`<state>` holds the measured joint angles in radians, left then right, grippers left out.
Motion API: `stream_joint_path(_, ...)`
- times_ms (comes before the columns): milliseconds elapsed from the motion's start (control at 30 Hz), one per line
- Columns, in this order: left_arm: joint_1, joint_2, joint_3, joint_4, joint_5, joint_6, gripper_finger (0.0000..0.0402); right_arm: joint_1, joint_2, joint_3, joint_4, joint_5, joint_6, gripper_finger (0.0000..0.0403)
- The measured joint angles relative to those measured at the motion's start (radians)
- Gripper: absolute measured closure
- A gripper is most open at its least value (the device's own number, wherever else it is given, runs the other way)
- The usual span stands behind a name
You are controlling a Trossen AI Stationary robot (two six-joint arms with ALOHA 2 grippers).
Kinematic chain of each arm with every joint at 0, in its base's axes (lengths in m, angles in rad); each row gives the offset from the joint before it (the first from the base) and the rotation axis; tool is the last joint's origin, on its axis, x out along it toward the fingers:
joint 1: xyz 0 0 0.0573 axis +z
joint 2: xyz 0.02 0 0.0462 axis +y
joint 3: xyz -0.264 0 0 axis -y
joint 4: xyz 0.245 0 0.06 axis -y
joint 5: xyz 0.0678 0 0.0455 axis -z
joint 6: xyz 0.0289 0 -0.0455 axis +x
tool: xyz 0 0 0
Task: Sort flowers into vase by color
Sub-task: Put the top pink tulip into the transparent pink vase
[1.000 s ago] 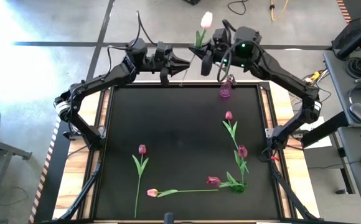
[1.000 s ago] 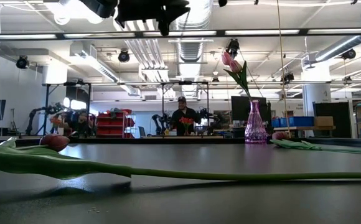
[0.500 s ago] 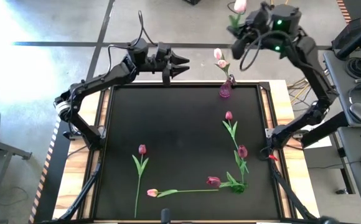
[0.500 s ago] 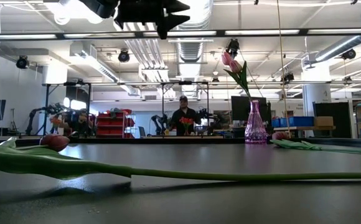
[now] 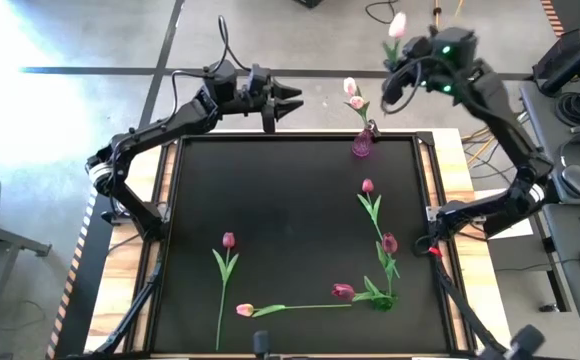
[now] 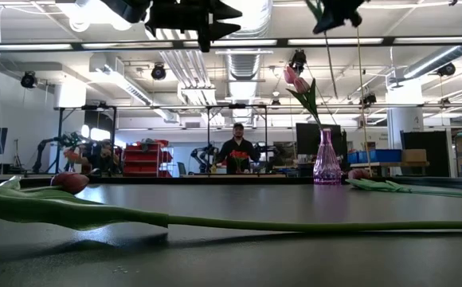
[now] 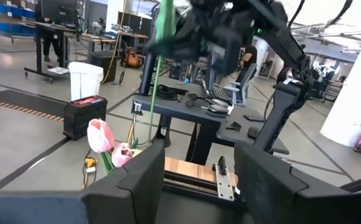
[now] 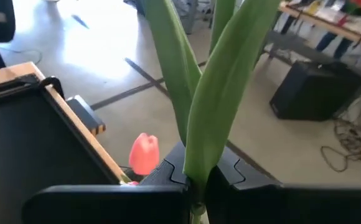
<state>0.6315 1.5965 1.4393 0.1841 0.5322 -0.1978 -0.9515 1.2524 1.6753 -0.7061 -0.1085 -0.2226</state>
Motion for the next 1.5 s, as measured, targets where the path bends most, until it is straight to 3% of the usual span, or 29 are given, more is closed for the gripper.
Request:
stream_joint_path(200, 0.004, -0.01, 0.0, 0.0, -0.001, 0.002, 0.0223, -0.002, -0.058, -0.218, 0.222, 0.006, 0.055, 0.0391)
stream_joint_path(500, 0.004, -0.01, 0.0, -0.014, -0.003, -0.023, 0.0223, 0.0, -0.068, -0.372, 0.356, 0.006, 0.091, 0.0391)
stream_joint_path(1367, 0.013, -0.009, 0.0, -0.038, 0.0, 0.024, 0.0223, -0.005, -0.061, -0.579, 0.486, 0.109, 0.1, 0.0389)
stream_joint_path(1500, 0.013, -0.009, 0.0, -0.038, 0.0, 0.021, 0.0223, -0.005, -0.061, -0.57, 0.47, 0.109, 0.106, 0.0367)
